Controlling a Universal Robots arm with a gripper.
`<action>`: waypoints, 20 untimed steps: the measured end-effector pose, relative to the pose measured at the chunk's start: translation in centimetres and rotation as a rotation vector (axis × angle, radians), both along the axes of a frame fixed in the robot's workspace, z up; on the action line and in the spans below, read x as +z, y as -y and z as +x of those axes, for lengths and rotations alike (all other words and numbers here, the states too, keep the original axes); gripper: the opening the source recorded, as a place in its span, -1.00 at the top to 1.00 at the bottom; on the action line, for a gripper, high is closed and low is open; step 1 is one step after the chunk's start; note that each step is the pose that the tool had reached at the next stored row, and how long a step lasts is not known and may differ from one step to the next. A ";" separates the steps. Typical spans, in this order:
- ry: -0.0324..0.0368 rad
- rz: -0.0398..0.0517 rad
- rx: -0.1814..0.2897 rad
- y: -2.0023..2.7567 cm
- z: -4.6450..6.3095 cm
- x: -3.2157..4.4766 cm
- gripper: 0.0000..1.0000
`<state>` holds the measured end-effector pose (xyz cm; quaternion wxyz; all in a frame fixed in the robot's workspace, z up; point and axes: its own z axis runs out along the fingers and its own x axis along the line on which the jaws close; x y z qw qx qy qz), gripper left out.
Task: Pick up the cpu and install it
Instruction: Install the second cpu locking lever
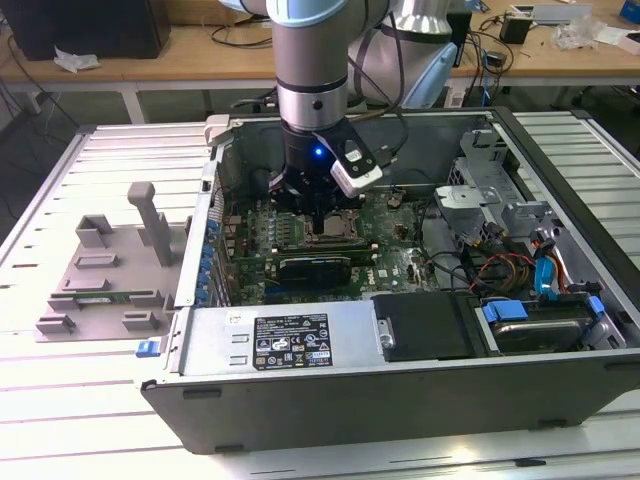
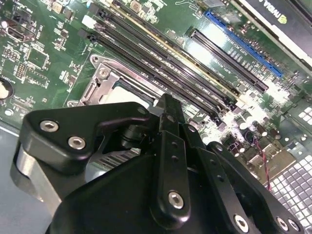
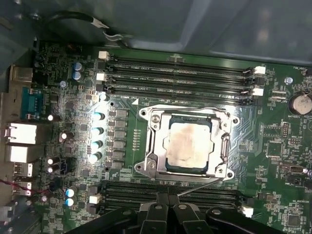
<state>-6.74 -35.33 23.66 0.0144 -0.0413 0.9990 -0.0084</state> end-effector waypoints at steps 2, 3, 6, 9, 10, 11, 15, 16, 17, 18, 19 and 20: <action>0.0000 0.0000 -0.002 0.17 -0.1 -0.02 0.79; 0.0001 0.0002 -0.002 0.21 -0.2 -0.02 0.79; 0.0001 0.0005 -0.004 0.45 -0.3 -0.04 0.79; 0.0000 0.0007 -0.004 0.46 -0.3 -0.04 0.79; -0.0001 0.0027 -0.004 0.50 -0.3 -0.03 0.79; 0.0000 0.0052 -0.004 0.53 -0.3 -0.04 0.79; 0.0000 0.0210 -0.004 1.19 -0.3 -0.04 0.79; 0.0001 0.0281 -0.004 1.35 -0.3 -0.05 0.79; 0.0000 0.0333 -0.004 1.46 -0.3 -0.05 0.79; 0.0000 0.0447 -0.004 1.67 -0.3 -0.06 0.79; 0.0005 0.0528 -0.004 1.75 -0.3 -0.08 0.79; 0.0011 0.0598 -0.004 1.81 -0.3 -0.11 0.79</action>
